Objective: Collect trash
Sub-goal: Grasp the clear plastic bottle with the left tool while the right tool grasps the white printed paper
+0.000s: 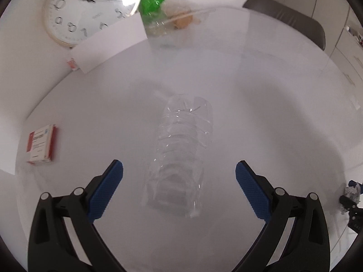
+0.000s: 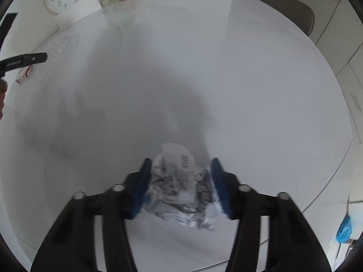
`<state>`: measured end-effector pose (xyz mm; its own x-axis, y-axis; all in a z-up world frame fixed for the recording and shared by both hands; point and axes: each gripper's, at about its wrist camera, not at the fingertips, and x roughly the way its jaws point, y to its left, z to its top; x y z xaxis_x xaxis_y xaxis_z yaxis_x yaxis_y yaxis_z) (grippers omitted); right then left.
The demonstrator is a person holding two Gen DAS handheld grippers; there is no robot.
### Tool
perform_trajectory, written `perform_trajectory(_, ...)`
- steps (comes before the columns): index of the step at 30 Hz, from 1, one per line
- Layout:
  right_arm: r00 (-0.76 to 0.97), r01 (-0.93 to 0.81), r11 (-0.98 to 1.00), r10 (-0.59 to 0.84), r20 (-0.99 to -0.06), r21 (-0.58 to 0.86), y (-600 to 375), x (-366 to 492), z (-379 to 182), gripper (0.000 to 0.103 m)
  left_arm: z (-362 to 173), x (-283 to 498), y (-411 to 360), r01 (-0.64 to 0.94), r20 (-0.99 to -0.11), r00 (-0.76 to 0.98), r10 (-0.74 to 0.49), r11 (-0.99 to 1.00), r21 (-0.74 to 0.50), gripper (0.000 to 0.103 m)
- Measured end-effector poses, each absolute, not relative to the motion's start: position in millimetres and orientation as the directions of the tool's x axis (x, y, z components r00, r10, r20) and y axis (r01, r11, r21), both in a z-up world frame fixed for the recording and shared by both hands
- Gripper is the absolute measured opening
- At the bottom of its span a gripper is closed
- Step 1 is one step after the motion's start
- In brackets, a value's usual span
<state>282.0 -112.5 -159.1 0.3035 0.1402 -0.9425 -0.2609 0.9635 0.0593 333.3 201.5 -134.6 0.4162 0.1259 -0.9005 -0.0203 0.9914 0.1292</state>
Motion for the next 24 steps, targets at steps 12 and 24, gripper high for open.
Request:
perform_trajectory(12, 0.301, -0.229, 0.964, 0.200, -0.932, 0.132, -129, 271, -147, 0.045, -164, 364, 202, -0.014, -0.923, 0.362, 0.128, 0.991, 0.132, 0.060)
perform_trajectory(24, 0.337, -0.173, 0.966, 0.242, -0.910, 0.193, -159, 220, -122, 0.045, -126, 290, 124, 0.082, -0.915, 0.404, -0.020, 0.997, 0.014, 0.060)
